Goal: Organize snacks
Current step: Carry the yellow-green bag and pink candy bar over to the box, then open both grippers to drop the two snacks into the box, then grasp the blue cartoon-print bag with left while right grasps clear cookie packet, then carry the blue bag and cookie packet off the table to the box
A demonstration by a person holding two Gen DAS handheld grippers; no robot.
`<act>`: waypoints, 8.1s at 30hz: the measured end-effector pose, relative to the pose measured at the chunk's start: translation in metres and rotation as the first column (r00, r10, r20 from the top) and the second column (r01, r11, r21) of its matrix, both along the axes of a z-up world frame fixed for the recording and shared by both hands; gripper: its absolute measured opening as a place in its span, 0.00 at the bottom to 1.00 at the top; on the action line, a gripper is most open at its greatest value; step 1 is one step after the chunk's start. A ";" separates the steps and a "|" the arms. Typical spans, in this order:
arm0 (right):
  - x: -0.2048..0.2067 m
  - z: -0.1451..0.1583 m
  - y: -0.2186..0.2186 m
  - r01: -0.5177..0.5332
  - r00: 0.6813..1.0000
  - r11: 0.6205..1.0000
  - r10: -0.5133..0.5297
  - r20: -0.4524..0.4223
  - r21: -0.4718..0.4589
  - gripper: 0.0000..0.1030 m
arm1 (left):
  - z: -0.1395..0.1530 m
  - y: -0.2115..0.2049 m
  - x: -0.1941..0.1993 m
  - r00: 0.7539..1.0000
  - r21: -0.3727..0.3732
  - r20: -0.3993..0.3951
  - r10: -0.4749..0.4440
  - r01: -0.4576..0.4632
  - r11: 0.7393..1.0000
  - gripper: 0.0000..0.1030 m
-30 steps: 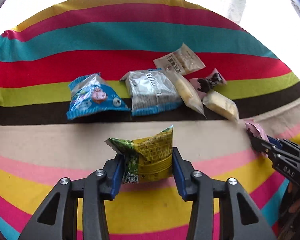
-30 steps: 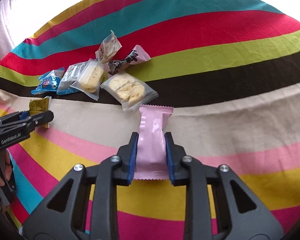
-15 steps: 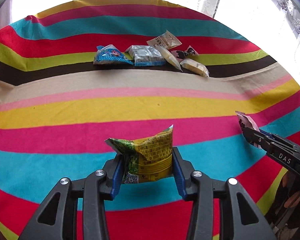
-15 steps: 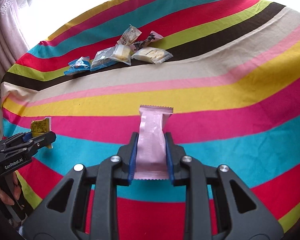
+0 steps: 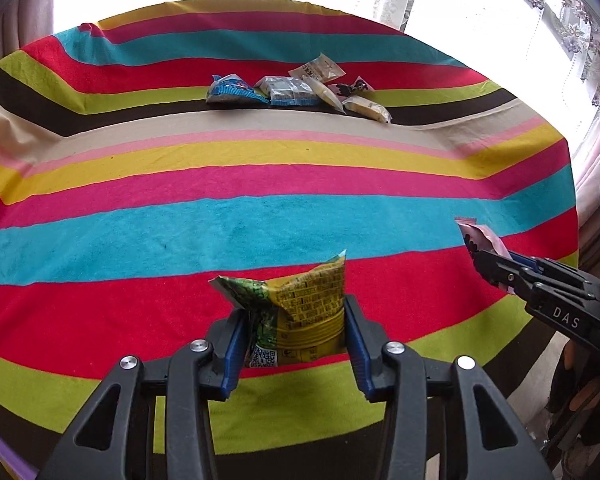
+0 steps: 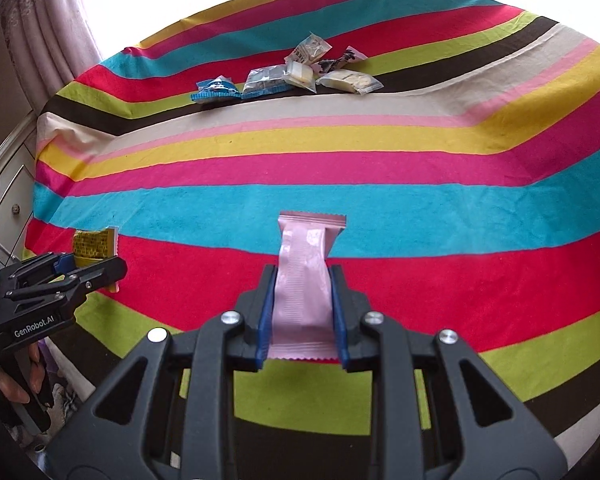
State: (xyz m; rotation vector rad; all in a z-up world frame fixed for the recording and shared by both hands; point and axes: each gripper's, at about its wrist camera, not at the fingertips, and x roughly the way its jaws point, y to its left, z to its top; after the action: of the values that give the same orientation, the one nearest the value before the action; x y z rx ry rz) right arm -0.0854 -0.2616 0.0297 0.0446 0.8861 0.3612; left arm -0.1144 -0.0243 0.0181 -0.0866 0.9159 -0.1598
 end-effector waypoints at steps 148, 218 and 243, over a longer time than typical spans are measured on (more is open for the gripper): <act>0.133 0.001 0.056 -0.060 0.998 0.983 0.063 0.016 -0.172 0.38 | -0.011 0.058 0.253 0.987 0.053 0.047 0.153 -0.156 0.986 0.56; -0.001 0.015 0.059 -0.028 1.000 0.999 0.028 -0.013 -0.023 0.38 | -0.016 0.038 0.000 0.998 0.077 0.029 0.049 -0.051 0.996 0.55; -0.110 0.053 0.210 -0.504 0.857 0.859 0.510 0.076 -0.088 0.38 | 0.038 0.156 -0.142 0.949 0.006 0.120 0.292 -0.295 0.955 0.51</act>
State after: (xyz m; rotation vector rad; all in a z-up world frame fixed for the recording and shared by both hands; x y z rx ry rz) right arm -0.1957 -0.0520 0.0826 -0.2734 0.8037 0.8232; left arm -0.2561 0.1321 0.0562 -0.1886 0.7767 0.1224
